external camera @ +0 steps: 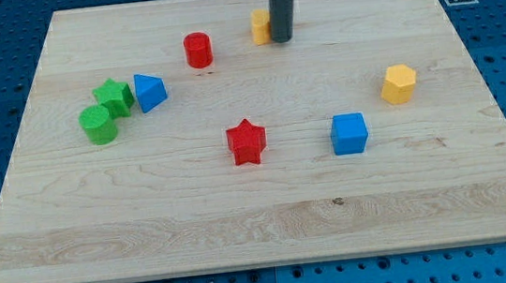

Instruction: Push the yellow hexagon into yellow heart

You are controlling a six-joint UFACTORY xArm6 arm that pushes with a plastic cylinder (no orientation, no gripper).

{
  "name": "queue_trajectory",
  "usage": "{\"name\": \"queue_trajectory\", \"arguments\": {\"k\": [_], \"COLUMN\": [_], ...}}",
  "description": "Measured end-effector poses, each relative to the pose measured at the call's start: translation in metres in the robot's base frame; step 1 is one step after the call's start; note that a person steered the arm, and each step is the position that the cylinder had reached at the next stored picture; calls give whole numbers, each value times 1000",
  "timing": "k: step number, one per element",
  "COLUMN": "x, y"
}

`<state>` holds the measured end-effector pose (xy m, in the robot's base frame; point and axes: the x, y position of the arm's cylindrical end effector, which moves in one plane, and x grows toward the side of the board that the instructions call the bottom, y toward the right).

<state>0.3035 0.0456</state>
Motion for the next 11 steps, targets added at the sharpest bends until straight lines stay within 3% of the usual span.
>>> {"name": "queue_trajectory", "arguments": {"k": [1,4,5,7,8,10,11], "x": [20,-26,-9,27,68,147,139], "y": [11,-36,-7,153,212,231,198]}}
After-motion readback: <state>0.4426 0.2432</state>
